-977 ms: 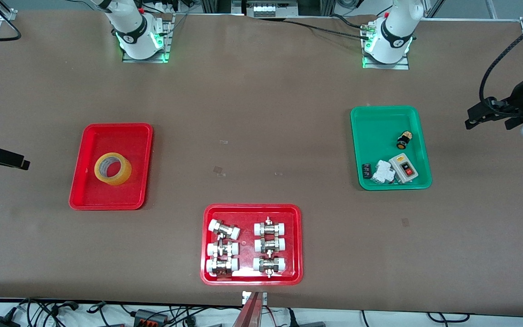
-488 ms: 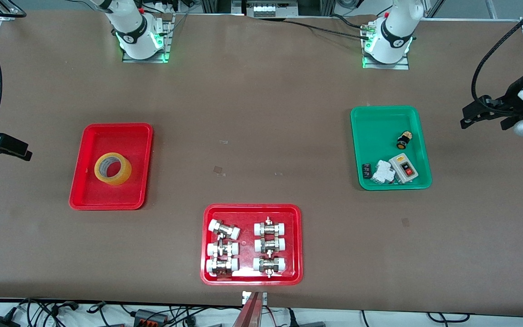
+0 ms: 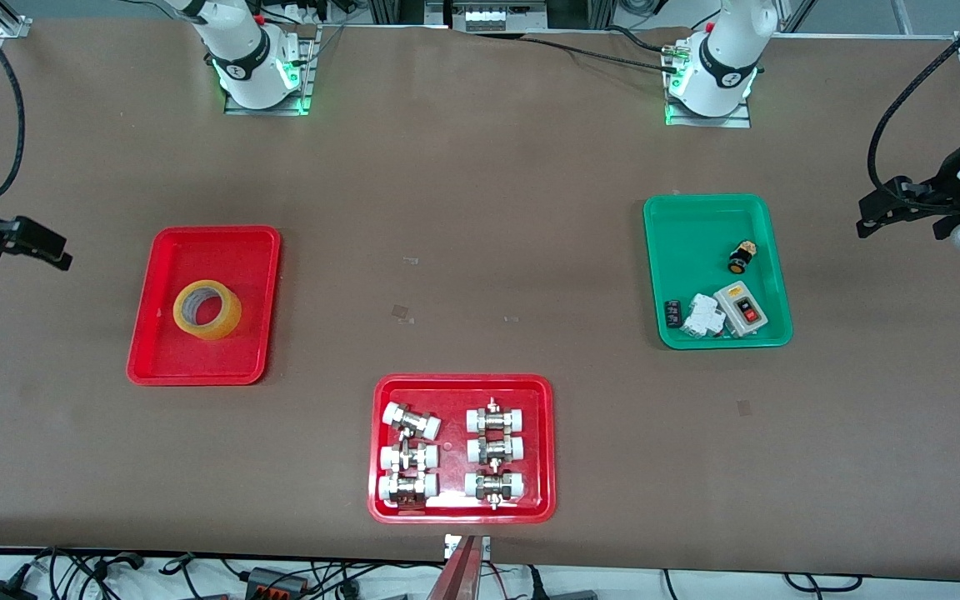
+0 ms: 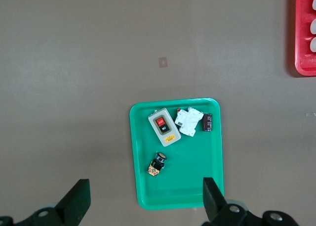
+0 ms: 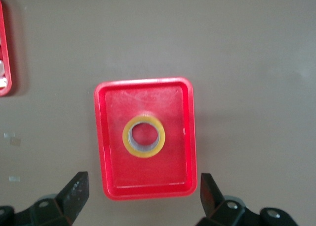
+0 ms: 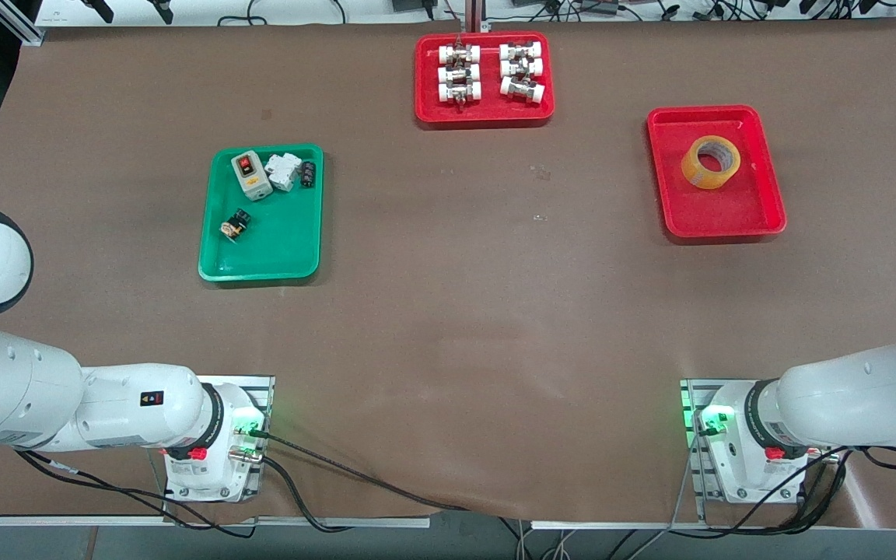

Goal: Left arm passes tape to right arm into tray

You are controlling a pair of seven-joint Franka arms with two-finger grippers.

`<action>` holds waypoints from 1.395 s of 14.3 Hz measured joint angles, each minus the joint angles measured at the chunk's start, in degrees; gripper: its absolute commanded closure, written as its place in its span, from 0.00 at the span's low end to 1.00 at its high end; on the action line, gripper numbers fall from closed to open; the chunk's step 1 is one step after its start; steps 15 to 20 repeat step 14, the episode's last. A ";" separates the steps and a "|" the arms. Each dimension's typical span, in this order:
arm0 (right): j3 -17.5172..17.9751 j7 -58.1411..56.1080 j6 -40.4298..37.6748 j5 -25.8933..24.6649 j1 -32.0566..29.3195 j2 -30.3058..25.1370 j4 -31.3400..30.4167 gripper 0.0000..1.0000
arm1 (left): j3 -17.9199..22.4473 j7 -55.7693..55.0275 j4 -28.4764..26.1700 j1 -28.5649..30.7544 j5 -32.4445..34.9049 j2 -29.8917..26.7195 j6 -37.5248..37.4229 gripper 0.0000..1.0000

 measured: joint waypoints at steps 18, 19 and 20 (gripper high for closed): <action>0.53 -0.03 -2.26 0.00 0.15 -4.72 -3.70 0.00 | 0.00 0.08 0.02 0.00 0.00 0.04 0.00 0.00; 0.53 -0.03 -2.26 0.00 0.15 -4.72 -3.70 0.00 | 0.00 0.08 0.02 0.00 0.00 0.04 0.00 0.00; 0.53 -0.03 -2.26 0.00 0.15 -4.72 -3.70 0.00 | 0.00 0.08 0.02 0.00 0.00 0.04 0.00 0.00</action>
